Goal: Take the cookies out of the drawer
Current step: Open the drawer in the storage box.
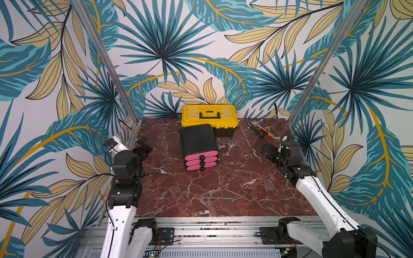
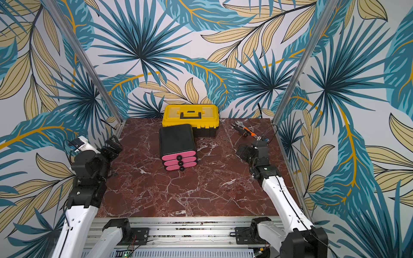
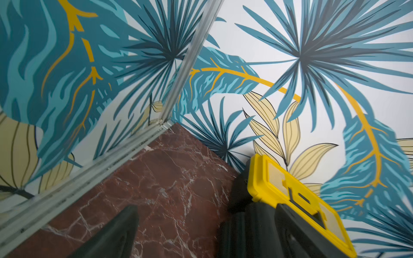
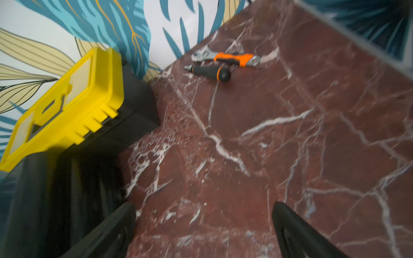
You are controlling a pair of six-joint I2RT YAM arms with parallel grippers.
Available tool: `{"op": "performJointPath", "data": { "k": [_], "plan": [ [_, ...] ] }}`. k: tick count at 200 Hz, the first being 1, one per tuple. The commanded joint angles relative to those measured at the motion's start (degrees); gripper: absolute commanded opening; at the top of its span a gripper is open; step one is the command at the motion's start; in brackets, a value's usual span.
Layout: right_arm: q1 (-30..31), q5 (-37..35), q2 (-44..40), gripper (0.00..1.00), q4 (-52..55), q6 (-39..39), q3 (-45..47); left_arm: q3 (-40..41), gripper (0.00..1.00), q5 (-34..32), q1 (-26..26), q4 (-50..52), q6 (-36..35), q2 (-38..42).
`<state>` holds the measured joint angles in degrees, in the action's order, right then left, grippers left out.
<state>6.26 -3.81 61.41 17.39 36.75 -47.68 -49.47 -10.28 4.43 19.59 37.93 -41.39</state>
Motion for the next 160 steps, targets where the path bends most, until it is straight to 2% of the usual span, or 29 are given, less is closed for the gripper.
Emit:
{"op": "performJointPath", "data": {
  "k": [1, 11, 37, 62, 88, 119, 160],
  "plan": [
    [2.6, 10.7, -0.9, 1.00, 3.7, 8.8, 0.6, -7.0, 1.00, 12.9, 0.3, 15.7, 5.3, -5.4],
    [4.9, 13.7, -0.8, 0.99, 0.3, 11.3, 1.6, -10.5, 1.00, 17.0, -0.7, 21.0, 4.5, -8.6],
    [13.3, 14.5, -0.6, 1.00, -9.0, 15.1, 3.1, -12.7, 1.00, 17.1, -7.5, 26.8, 6.3, -12.8],
    [18.8, 15.2, 1.4, 0.99, -21.1, 19.3, 5.4, -8.6, 1.00, 26.2, -12.5, 17.8, 11.1, -14.5],
    [21.0, 17.5, 4.8, 0.95, -30.0, 23.1, 6.2, -5.8, 1.00, 24.8, -17.9, 8.5, 15.8, -17.2],
    [24.4, 15.3, 6.9, 0.93, -36.0, 25.8, 6.9, -6.4, 1.00, 27.7, -19.9, 0.5, 17.8, -23.3],
    [30.3, 15.1, 15.4, 0.91, -44.1, 28.1, 5.3, -9.4, 1.00, 26.3, -20.4, 0.6, 16.4, -29.8]
  ]
}}
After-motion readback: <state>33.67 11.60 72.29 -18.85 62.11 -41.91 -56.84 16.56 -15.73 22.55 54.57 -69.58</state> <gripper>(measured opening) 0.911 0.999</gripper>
